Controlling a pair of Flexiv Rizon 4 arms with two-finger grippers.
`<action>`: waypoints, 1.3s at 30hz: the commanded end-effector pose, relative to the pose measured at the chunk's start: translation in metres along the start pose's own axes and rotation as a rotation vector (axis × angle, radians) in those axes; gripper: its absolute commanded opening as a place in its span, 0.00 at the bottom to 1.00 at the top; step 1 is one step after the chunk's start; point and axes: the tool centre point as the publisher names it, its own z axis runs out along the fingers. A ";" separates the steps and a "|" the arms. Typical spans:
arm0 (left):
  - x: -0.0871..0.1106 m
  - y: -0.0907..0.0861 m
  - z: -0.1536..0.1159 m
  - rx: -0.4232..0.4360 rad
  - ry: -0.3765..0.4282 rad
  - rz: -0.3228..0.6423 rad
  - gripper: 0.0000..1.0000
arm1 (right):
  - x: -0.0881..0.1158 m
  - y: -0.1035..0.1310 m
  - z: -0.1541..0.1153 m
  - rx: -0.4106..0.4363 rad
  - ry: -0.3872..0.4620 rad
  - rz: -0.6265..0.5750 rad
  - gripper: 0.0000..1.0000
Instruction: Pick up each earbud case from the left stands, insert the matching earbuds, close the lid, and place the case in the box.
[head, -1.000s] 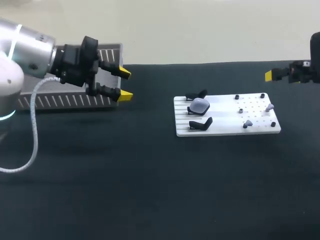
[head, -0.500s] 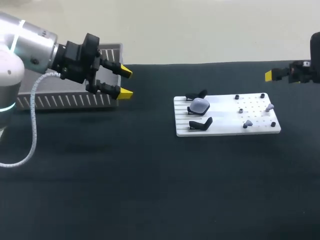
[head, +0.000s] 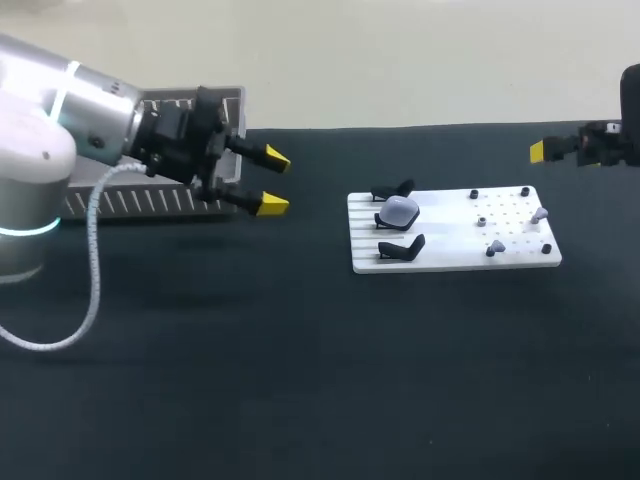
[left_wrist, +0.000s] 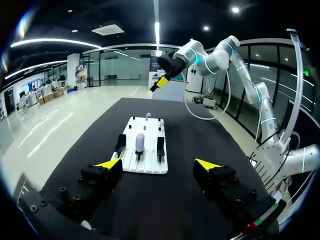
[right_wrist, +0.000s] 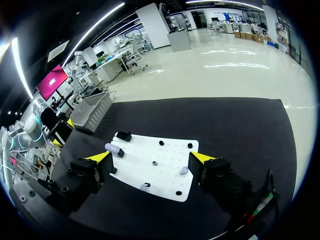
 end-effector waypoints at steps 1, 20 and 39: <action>0.001 0.014 0.021 0.027 0.016 -0.001 1.00 | 0.000 0.000 0.000 -0.001 0.000 -0.001 1.00; 0.007 0.020 0.069 0.053 0.072 -0.021 1.00 | 0.000 0.000 0.000 -0.001 0.000 -0.001 1.00; 0.015 0.043 0.106 0.030 0.092 0.034 0.73 | 0.000 0.000 0.000 -0.001 0.000 -0.001 1.00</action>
